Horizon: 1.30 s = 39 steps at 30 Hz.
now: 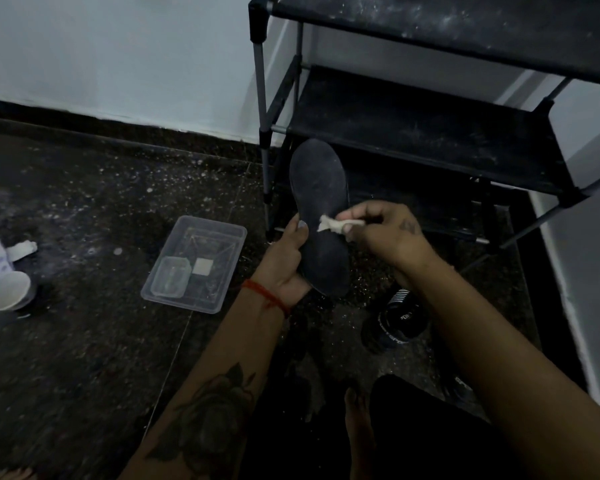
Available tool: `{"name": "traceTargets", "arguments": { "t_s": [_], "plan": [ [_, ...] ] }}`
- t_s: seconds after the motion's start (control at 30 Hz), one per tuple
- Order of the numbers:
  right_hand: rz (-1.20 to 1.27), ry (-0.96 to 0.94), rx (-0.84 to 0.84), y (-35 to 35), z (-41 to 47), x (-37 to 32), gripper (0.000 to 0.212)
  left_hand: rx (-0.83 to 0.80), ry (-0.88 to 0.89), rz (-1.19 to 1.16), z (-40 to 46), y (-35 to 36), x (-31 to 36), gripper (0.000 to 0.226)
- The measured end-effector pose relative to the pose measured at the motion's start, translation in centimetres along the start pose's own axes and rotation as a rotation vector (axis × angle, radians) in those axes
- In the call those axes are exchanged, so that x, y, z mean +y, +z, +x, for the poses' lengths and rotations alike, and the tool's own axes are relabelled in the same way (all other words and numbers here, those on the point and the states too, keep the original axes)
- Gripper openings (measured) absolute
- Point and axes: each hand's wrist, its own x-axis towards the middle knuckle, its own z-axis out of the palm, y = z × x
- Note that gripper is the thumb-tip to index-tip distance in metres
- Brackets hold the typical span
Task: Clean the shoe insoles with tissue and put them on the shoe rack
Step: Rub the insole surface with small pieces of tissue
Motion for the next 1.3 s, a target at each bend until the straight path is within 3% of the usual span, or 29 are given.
{"name": "traceTargets", "arguments": {
  "t_s": [0.17,0.43,0.5,0.63,0.67,0.77,0.83,0.93,1.03,1.1,1.23,1.3],
  "plan": [
    [-0.003,0.047,-0.051,0.3,-0.1,-0.2,0.016,0.009,-0.132,0.040,-0.6,0.1,0.6,0.053],
    [-0.118,0.086,-0.418,-1.2,-1.3,-1.3,0.016,-0.012,-0.049,-0.077,-0.8,-0.1,1.4,0.065],
    [-0.142,0.037,-0.358,-1.3,-1.4,-1.5,0.017,-0.023,-0.042,-0.069,-0.8,-0.3,1.3,0.064],
    [-0.352,-0.272,0.189,-0.7,-1.2,-1.8,0.014,-0.026,-0.011,-0.085,-0.5,-0.6,1.3,0.060],
    [-0.421,-0.325,0.250,-0.3,-1.1,-1.7,0.015,-0.037,-0.017,-0.086,-0.5,-0.6,1.2,0.059],
    [-0.577,-0.361,0.113,1.9,-1.0,-0.5,0.017,-0.056,-0.050,-0.053,-0.6,-0.4,0.8,0.060],
    [-0.550,-0.380,-0.017,2.8,-1.2,-0.2,0.017,-0.031,-0.047,-0.020,-0.9,-0.3,1.0,0.061],
    [-0.523,-0.441,-0.201,1.8,-1.2,-0.9,0.018,0.016,-0.007,0.025,-0.9,-0.3,1.2,0.055],
    [-0.651,-0.445,-0.328,0.1,-1.2,-1.0,0.022,0.031,-0.051,0.043,-1.2,0.3,1.2,0.057],
    [-0.735,-0.422,-0.262,-0.4,-1.3,-0.9,0.023,0.015,-0.094,0.040,-1.2,0.5,1.2,0.065],
    [-0.698,-0.443,0.128,0.6,-0.7,-0.4,0.022,-0.001,-0.109,0.029,-1.2,0.4,1.3,0.064],
    [-0.630,-0.475,0.080,1.6,-0.8,-0.3,0.021,0.000,-0.125,0.034,-1.4,0.6,1.2,0.063]
  ]
}}
